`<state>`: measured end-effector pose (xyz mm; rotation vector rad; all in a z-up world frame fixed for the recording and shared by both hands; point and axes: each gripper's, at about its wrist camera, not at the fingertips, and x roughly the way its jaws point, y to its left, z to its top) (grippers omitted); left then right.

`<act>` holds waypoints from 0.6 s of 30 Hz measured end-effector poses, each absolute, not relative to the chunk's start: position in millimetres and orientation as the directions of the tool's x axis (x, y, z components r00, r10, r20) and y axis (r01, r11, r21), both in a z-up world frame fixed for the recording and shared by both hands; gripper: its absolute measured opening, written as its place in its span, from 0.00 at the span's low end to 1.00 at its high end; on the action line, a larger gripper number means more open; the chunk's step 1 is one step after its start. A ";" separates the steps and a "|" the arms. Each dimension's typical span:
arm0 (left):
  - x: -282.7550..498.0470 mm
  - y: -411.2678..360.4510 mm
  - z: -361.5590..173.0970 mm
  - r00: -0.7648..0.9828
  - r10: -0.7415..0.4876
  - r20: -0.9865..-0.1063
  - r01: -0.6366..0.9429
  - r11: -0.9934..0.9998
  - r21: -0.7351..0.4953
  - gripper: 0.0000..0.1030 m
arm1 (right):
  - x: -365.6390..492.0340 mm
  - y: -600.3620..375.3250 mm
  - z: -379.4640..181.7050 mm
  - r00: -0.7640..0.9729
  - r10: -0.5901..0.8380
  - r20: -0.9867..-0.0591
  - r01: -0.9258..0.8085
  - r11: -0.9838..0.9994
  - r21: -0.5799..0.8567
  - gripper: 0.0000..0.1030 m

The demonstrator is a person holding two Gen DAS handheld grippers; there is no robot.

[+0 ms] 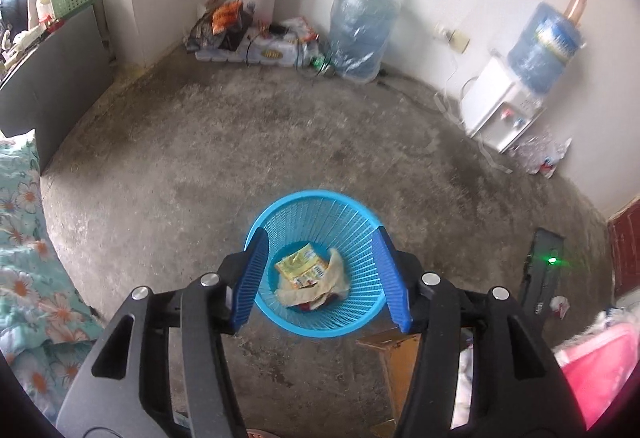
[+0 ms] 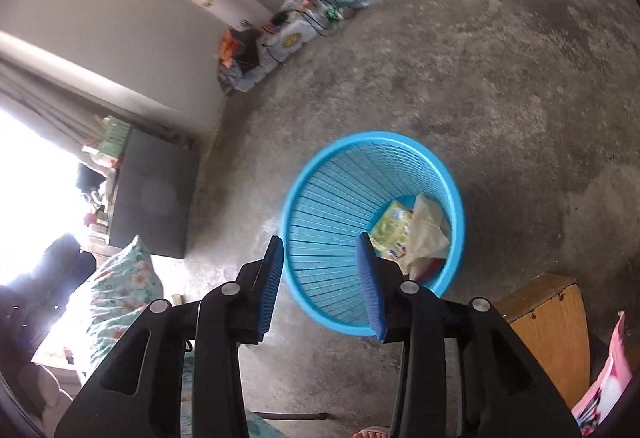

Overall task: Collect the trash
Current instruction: 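Carry the yellow wrapper and tan paper over the wastebasket and release both, then move both open tools back over the bed toward the boxes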

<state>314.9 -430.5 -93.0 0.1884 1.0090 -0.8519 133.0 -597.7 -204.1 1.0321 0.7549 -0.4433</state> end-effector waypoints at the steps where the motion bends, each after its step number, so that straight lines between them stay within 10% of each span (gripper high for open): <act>1: 311.3 -422.5 -81.4 0.257 -0.559 -0.788 0.708 0.664 -0.241 0.51 | 131.9 -590.4 -192.3 0.684 0.001 -0.730 0.642 0.474 0.602 0.36; 18: 214.2 -193.2 81.9 0.509 -0.703 -0.498 0.660 0.689 -0.298 0.77 | 104.2 -416.8 -4.7 0.777 -0.181 -0.603 0.434 0.848 0.304 0.76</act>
